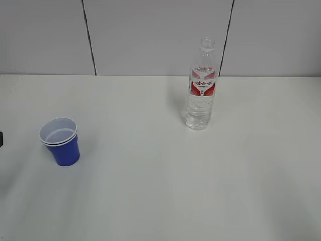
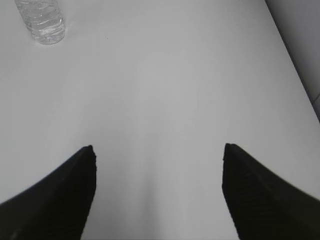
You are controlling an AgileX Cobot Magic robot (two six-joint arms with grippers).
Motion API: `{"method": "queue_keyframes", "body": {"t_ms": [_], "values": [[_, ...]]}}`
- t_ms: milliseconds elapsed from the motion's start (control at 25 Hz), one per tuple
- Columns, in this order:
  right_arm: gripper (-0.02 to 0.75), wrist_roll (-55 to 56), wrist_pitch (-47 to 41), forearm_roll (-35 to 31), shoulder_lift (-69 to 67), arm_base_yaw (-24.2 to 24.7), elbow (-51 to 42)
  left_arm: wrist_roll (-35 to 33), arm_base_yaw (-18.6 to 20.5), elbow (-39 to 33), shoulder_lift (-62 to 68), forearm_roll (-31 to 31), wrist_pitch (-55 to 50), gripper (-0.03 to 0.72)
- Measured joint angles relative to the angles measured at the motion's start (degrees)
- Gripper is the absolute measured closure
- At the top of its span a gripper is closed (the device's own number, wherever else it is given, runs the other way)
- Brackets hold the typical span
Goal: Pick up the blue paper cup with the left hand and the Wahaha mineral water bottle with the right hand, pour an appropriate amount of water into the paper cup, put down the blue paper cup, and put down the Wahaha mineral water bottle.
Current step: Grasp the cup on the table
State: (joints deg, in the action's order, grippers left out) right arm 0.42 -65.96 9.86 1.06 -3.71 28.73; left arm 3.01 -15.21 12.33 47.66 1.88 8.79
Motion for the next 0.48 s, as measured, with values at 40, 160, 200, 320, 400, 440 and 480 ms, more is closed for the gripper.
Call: {"method": "queue_keyframes", "body": {"t_ms": [40, 160, 200, 320, 400, 440, 480], "values": [[0.15, 0.0, 0.0, 0.0, 0.0, 0.0, 0.0, 0.0, -0.25, 0.0, 1.87, 0.0, 1.73, 0.174], [0.15, 0.0, 0.0, 0.0, 0.0, 0.0, 0.0, 0.0, -0.35, 0.0, 9.43, 0.0, 6.82, 0.174], [0.15, 0.0, 0.0, 0.0, 0.0, 0.0, 0.0, 0.0, -0.38, 0.0, 12.14, 0.0, 8.56, 0.174], [0.15, 0.0, 0.0, 0.0, 0.0, 0.0, 0.0, 0.0, -0.38, 0.0, 19.46, 0.13, 12.42, 0.174], [0.15, 0.0, 0.0, 0.0, 0.0, 0.0, 0.0, 0.0, -0.38, 0.0, 23.95, 0.13, 14.54, 0.174], [0.15, 0.0, 0.0, 0.0, 0.0, 0.0, 0.0, 0.0, -0.38, 0.0, 25.58, 0.13, 15.65, 0.174], [0.15, 0.0, 0.0, 0.0, 0.0, 0.0, 0.0, 0.0, -0.38, 0.0, 27.41, 0.13, 16.66, 0.174]]}}
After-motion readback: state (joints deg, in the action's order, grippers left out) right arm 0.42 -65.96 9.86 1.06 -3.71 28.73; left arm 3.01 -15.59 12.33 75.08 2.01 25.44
